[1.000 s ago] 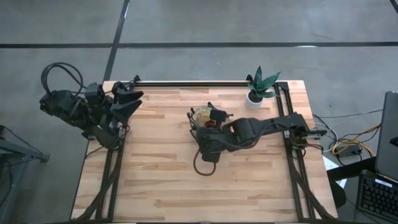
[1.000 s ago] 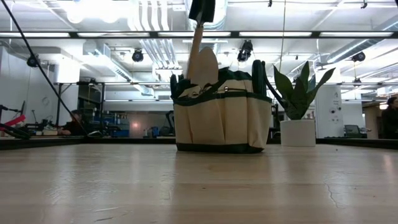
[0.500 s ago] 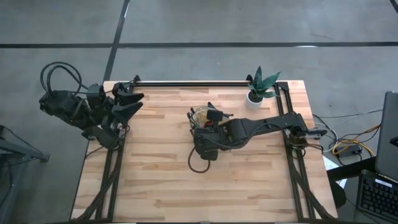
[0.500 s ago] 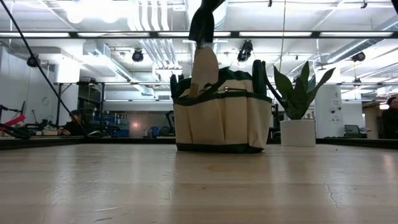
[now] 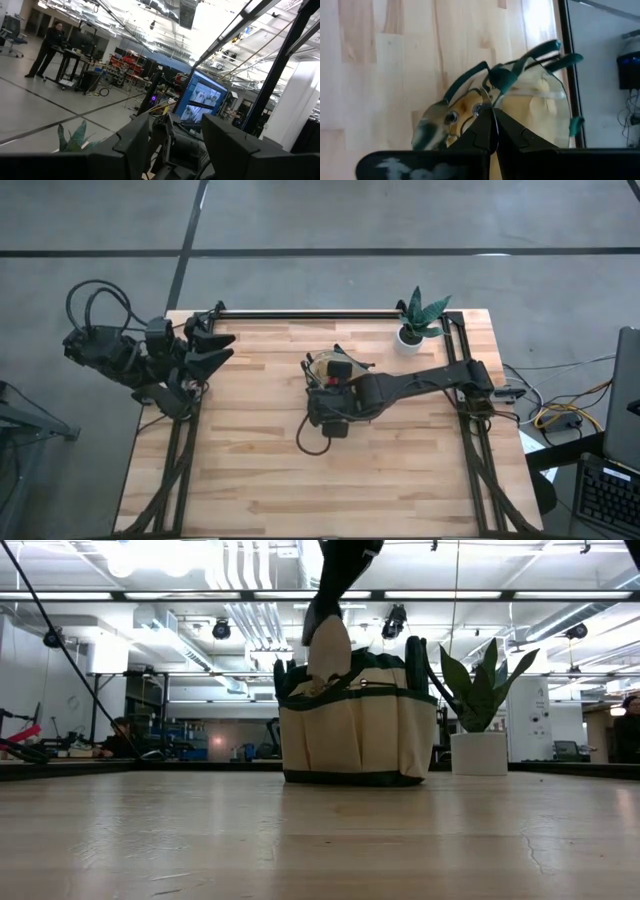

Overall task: Pick & Place Garden tools in Gardening bag
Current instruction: Put the trowel into the front bag pocket with the other trowel, then return to Home Position

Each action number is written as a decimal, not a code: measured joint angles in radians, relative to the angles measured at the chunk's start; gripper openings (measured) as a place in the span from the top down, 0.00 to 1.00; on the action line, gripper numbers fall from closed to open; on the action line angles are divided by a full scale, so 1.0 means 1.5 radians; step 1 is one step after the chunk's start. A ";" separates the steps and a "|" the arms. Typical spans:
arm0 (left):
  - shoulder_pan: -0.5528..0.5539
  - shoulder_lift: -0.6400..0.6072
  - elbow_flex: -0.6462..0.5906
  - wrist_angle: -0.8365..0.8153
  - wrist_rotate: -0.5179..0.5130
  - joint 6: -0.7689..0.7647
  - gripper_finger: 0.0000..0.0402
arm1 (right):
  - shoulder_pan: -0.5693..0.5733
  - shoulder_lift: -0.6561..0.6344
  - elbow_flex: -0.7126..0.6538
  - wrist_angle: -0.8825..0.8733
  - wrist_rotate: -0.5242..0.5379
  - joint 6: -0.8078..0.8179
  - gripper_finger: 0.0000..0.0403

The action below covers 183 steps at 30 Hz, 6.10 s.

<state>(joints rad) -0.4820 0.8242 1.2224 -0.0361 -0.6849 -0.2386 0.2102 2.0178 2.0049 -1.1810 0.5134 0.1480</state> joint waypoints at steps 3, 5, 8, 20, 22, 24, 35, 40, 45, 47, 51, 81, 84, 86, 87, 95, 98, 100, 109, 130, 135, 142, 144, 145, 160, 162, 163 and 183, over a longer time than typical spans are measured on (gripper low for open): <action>0.000 0.001 0.000 -0.004 0.000 -0.003 0.54 | -0.009 0.000 -0.020 0.033 -0.016 -0.017 0.98; 0.000 0.001 0.000 -0.005 0.000 -0.005 0.54 | -0.017 -0.001 -0.038 0.050 -0.028 -0.019 0.98; 0.000 0.001 0.000 -0.005 0.000 -0.014 0.54 | -0.028 -0.001 -0.066 0.052 -0.030 -0.019 0.98; 0.000 0.001 0.000 -0.025 0.000 -0.035 0.54 | -0.044 -0.001 -0.120 0.107 -0.101 -0.049 0.98; 0.000 0.001 0.000 -0.030 0.000 -0.040 0.54 | -0.044 -0.001 -0.120 0.110 -0.101 -0.056 0.98; 0.000 0.002 0.000 -0.030 0.000 -0.046 0.54 | -0.047 -0.001 -0.120 0.111 -0.102 -0.059 0.98; 0.000 0.003 0.000 -0.051 0.000 -0.051 0.54 | -0.059 -0.001 -0.120 0.111 -0.136 -0.051 0.96; 0.000 0.003 0.000 -0.079 -0.002 -0.069 0.54 | -0.059 -0.001 -0.116 0.109 -0.149 -0.036 0.85; 0.000 0.003 0.000 -0.093 -0.009 -0.075 0.54 | -0.061 -0.004 -0.105 0.105 -0.146 -0.024 0.71; 0.000 0.003 0.000 -0.094 -0.009 -0.074 0.54 | -0.061 -0.005 -0.094 0.096 -0.146 -0.033 0.67; 0.000 0.001 0.000 -0.112 -0.012 -0.072 0.54 | -0.061 -0.008 -0.064 0.077 -0.144 -0.034 0.62; 0.025 -0.006 -0.181 -0.115 0.078 0.044 0.99 | -0.063 -0.383 -0.405 0.582 -0.305 0.043 0.98; 0.049 -0.001 -0.245 0.001 0.199 0.067 0.99 | -0.062 -0.454 -0.505 0.659 -0.367 0.053 0.98; 0.073 0.007 -0.289 0.073 0.240 0.040 1.00 | -0.062 -0.492 -0.564 0.695 -0.421 0.076 0.98; 0.086 0.011 -0.310 0.103 0.250 0.025 1.00 | -0.062 -0.508 -0.592 0.706 -0.433 0.091 0.98; 0.118 -0.008 -0.414 0.123 0.104 -0.047 0.96 | -0.062 -0.648 -0.762 0.691 -0.418 0.098 0.98; 0.114 -0.014 -0.430 0.125 0.069 -0.050 0.94 | -0.054 -0.687 -0.820 0.736 -0.411 0.094 0.98; 0.110 -0.036 -0.434 0.130 0.047 -0.023 0.94 | -0.055 -0.719 -0.855 0.766 -0.412 0.087 0.98; 0.108 -0.155 -0.490 0.123 0.052 0.053 0.96 | -0.056 -0.858 -1.009 0.823 -0.356 0.106 0.98; 0.105 -0.422 -0.650 0.107 0.083 0.094 0.99 | -0.060 -1.151 -1.254 0.864 -0.312 0.090 0.98; 0.105 -0.481 -0.673 0.072 0.085 0.098 0.99 | -0.061 -1.237 -1.294 0.872 -0.336 0.077 0.98; 0.105 -0.540 -0.755 0.075 0.147 0.023 0.99 | -0.061 -1.329 -1.331 0.857 -0.368 0.053 0.98; 0.105 -0.550 -0.778 0.092 0.146 0.021 0.99 | -0.061 -1.344 -1.331 0.854 -0.356 0.041 0.98; 0.105 -0.549 -0.789 0.099 0.144 0.021 0.99 | -0.062 -1.345 -1.331 0.854 -0.354 0.037 0.98; 0.105 -0.540 -0.809 0.077 0.114 0.051 0.99 | -0.062 -1.335 -1.331 0.839 -0.345 0.039 0.98; 0.105 -0.538 -0.809 0.077 0.114 0.051 0.99 | -0.062 -1.335 -1.331 0.840 -0.345 0.039 0.98; 0.105 -0.538 -0.809 0.076 0.114 0.051 0.99 | -0.062 -1.335 -1.331 0.840 -0.345 0.039 0.98; 0.105 -0.536 -0.810 0.075 0.114 0.050 0.99 | -0.062 -1.335 -1.331 0.840 -0.346 0.039 0.98</action>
<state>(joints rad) -0.3241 0.0204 0.0074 0.0765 -0.5144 -0.1642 0.1173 0.0154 0.0090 0.0788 -0.0051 0.2062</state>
